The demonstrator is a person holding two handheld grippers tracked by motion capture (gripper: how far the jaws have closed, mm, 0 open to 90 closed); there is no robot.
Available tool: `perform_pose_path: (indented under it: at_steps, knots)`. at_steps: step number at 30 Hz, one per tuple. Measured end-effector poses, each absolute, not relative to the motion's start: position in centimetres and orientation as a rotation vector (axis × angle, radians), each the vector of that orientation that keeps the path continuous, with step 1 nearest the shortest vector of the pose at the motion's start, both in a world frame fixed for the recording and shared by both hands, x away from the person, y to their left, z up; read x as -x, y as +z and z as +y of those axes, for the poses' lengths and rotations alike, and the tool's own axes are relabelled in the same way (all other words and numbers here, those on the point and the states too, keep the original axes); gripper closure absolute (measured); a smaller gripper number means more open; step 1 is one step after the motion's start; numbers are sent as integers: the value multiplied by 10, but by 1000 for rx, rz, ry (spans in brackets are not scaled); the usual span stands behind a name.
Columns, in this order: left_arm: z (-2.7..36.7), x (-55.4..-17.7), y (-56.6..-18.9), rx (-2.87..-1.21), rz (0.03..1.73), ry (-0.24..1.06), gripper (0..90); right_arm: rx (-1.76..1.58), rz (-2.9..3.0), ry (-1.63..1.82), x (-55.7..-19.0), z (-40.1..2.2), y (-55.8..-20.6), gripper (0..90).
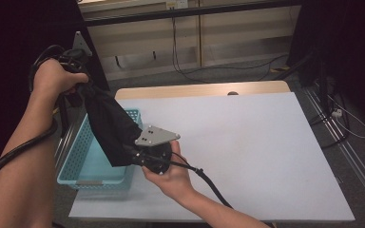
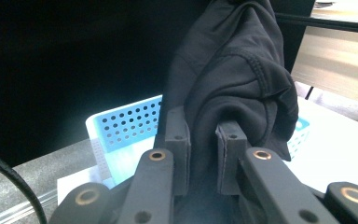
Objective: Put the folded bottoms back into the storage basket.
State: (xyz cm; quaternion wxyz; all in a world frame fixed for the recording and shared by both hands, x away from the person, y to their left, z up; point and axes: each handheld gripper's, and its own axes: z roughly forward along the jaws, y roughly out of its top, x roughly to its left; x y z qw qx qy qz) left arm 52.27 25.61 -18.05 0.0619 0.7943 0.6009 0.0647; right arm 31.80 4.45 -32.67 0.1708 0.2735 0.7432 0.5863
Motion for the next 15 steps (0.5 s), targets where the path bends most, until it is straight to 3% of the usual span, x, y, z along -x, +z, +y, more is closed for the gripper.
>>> perform_pose_path:
  at_steps: [15]
  knots:
    - [265,-523,-183,-2393,1827,197,826,-771,2119,1670,-320,52,-328,785]
